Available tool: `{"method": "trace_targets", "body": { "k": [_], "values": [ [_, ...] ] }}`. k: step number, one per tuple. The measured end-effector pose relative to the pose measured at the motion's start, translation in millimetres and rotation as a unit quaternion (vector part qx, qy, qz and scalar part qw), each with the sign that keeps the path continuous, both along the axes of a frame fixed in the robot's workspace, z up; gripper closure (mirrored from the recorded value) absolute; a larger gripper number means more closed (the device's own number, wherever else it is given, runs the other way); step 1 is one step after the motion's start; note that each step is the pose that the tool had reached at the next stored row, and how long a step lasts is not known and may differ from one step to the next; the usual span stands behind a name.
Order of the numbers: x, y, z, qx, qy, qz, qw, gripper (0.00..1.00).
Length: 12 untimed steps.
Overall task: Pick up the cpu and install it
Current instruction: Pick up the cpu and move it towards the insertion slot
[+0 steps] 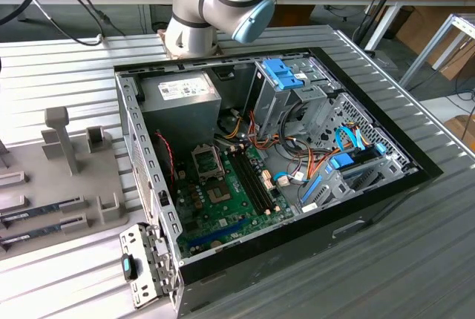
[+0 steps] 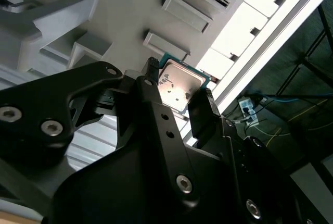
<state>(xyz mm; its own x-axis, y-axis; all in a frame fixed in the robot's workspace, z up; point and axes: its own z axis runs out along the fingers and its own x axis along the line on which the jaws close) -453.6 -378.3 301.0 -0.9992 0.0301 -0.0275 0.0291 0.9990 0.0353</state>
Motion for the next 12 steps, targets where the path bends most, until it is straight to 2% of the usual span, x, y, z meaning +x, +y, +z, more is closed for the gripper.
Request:
{"method": "trace_targets", "body": {
  "k": [12],
  "values": [
    [0.0,0.0,4.5,0.0032,0.0,0.0,0.99999,0.53]
  ]
}}
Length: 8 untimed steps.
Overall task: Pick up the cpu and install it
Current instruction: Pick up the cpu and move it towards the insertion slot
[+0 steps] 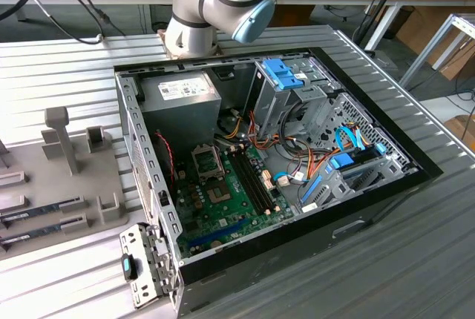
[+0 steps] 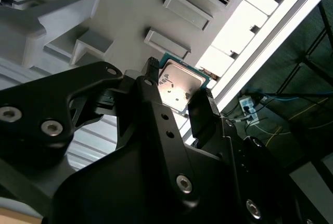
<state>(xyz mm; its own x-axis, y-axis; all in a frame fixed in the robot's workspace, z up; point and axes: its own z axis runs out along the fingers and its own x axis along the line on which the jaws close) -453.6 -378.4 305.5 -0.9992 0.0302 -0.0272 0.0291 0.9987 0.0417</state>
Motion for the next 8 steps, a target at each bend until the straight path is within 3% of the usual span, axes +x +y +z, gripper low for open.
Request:
{"method": "trace_targets", "body": {
  "k": [8],
  "values": [
    [0.0,0.0,2.6,0.0022,0.0,0.0,1.0,0.53]
  ]
}}
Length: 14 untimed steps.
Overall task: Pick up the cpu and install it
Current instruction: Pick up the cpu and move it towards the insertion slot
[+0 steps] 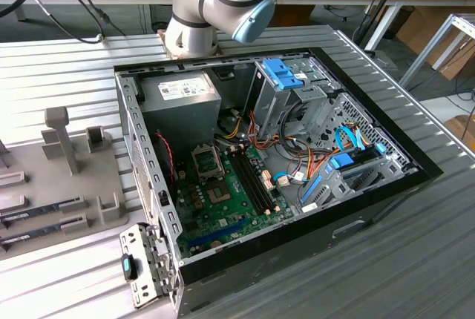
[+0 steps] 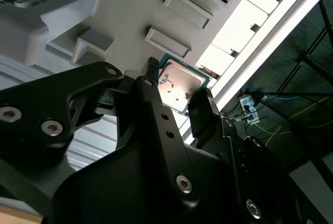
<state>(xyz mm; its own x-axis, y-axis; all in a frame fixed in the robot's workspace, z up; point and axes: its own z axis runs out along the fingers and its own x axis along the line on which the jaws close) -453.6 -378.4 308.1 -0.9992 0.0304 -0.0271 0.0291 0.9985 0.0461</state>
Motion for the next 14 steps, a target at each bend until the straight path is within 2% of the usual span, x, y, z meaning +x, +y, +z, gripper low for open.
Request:
{"method": "trace_targets", "body": {
  "k": [14],
  "values": [
    [0.0,0.0,4.5,0.006,0.0,0.0,0.99998,0.53]
  ]
}}
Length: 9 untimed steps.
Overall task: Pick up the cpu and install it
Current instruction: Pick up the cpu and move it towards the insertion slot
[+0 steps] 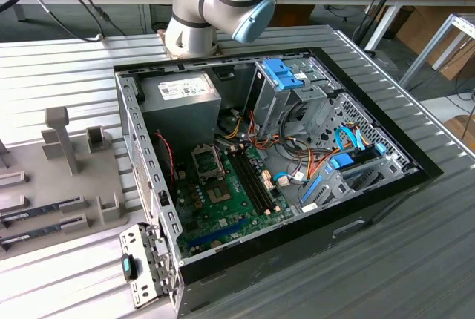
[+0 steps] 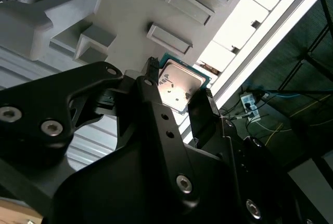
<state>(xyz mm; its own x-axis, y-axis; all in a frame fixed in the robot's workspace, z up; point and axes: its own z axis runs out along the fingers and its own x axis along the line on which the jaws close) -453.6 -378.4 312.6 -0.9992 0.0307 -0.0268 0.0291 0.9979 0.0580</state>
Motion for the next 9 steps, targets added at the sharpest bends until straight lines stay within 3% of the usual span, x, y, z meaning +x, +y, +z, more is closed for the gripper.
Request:
{"method": "trace_targets", "body": {
  "k": [9],
  "values": [
    [0.0,0.0,2.8,0.0045,0.0,0.0,0.99999,0.53]
  ]
}}
